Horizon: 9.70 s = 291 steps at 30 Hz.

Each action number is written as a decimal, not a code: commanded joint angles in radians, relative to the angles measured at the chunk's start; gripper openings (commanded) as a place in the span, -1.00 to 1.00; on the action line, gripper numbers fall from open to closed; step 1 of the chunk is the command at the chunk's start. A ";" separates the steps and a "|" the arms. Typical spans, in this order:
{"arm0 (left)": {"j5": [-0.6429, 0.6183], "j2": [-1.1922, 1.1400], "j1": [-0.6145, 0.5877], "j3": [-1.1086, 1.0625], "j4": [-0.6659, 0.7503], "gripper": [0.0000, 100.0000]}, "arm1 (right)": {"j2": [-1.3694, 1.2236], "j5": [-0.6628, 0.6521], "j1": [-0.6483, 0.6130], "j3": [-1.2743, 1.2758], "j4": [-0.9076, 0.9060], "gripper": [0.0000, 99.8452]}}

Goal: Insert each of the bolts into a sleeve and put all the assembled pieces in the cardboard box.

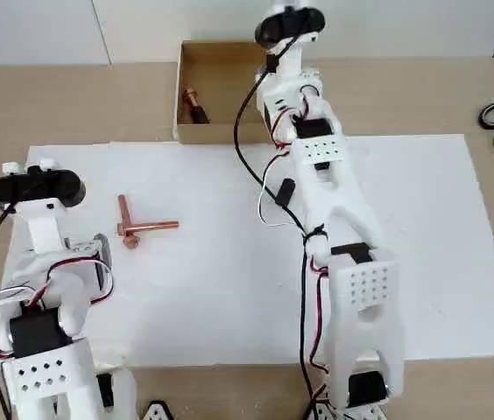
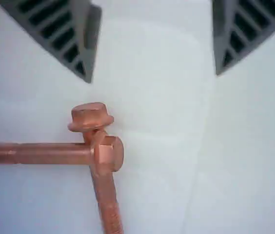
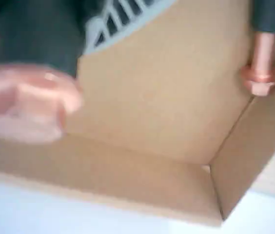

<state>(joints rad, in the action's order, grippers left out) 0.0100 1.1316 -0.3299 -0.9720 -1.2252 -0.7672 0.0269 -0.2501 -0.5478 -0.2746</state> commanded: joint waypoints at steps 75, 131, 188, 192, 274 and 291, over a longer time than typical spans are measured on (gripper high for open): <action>0.000 0.011 -0.003 -0.028 -0.002 -0.70 | 1.086 0.002 0.030 -0.135 -1.402 -0.47; 0.000 0.011 -0.003 -0.050 0.002 -0.70 | 0.150 0.166 0.073 -0.345 -1.408 -0.70; 0.000 0.005 -0.003 -0.053 0.003 -0.70 | -0.114 0.201 0.028 -0.678 -1.451 -0.99; 0.000 0.005 -0.003 -0.053 0.003 -0.70 | -0.053 0.149 0.031 -0.631 -1.457 -0.99; -0.002 -0.018 -0.003 0.004 -0.034 -0.70 | 0.277 -0.114 0.077 -0.100 -1.466 -0.99; -0.569 -0.738 0.290 0.598 -0.144 -0.70 | 0.421 -0.129 0.094 0.055 -1.463 -0.99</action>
<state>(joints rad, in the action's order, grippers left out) -0.4749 0.4304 -0.1320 -0.4212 -1.3863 -0.4219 -0.0959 -0.1672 -0.4910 -1.7215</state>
